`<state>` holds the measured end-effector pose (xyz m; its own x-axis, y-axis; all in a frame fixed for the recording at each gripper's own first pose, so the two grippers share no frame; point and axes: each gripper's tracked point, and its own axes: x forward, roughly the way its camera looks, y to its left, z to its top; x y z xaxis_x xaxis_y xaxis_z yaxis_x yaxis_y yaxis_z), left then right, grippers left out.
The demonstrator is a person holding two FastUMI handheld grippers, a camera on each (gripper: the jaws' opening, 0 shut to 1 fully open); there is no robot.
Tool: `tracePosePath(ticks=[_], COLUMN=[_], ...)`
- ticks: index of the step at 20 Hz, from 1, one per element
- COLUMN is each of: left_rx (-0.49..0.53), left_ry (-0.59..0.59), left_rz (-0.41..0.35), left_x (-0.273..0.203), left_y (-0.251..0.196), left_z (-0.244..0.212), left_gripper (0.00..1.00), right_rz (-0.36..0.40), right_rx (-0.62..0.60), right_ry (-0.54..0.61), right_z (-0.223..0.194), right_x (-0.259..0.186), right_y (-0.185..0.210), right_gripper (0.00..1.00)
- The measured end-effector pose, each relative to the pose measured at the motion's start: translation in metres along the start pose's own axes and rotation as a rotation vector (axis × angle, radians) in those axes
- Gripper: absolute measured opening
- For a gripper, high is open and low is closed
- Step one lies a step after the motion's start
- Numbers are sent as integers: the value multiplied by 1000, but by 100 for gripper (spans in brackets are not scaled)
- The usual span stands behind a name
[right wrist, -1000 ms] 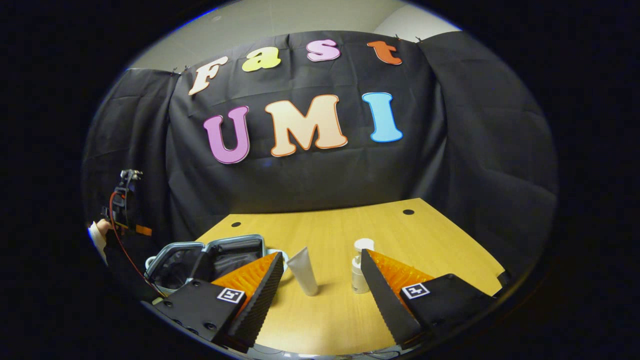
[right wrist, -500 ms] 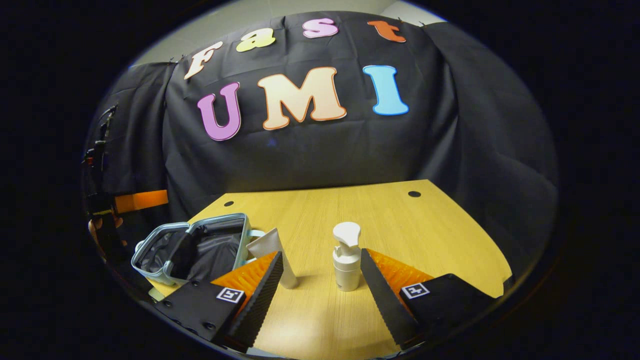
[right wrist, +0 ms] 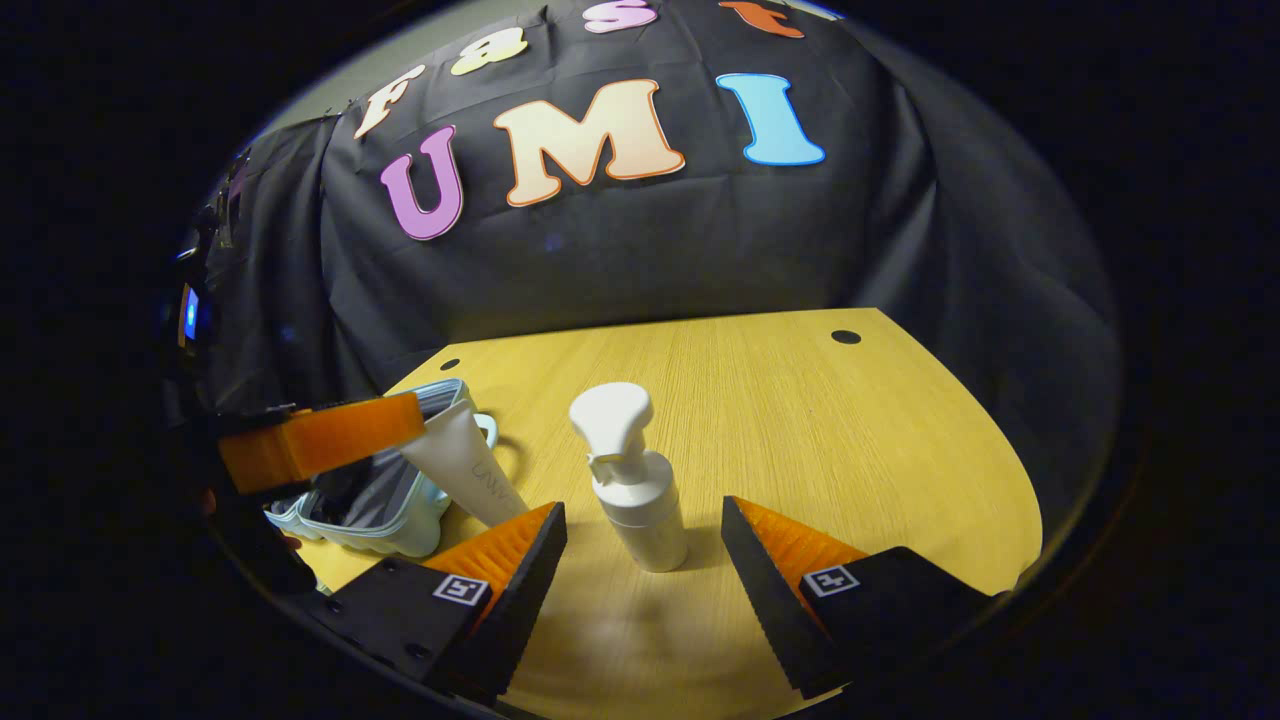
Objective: First open the suitcase, pack the skin care products into it, and then close the suitcase.
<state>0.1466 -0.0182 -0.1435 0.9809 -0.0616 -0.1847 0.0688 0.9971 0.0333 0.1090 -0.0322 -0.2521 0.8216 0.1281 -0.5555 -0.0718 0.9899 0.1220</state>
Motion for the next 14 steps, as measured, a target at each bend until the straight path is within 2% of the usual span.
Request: tracePosePath(ticks=[1,2,5,7,8,9,10,13,14], left_rx=[-23,-55,-142,-151,-151,-150,-147,-134,-137], left_ry=[22,51,137,184,208,226,246,280,288], left_rz=[12,20,25,57,67,81,98,116,111], left_x=[9,17,38,46,49,50,54,57,58], left_y=[-2,-4,-13,-10,-7,-4,-1,2,1], left_z=[-8,-18,-53,-71,-78,-83,-90,-98,-101], left_gripper=[89,89,88,88,88,88,87,81,69], right_rz=[10,21,47,61,67,71,77,89,93], right_rx=[7,13,14,3,-3,-9,-12,-19,-21], right_ry=[10,18,35,44,48,52,56,70,74], right_z=[-3,-5,-10,-14,-14,-16,-16,-20,-22], right_x=[4,8,20,28,33,37,41,52,54], right_y=[-3,-4,-6,-5,-5,-4,-3,-2,-1], right_gripper=[94,98,98,98,93,93,98,98,98])
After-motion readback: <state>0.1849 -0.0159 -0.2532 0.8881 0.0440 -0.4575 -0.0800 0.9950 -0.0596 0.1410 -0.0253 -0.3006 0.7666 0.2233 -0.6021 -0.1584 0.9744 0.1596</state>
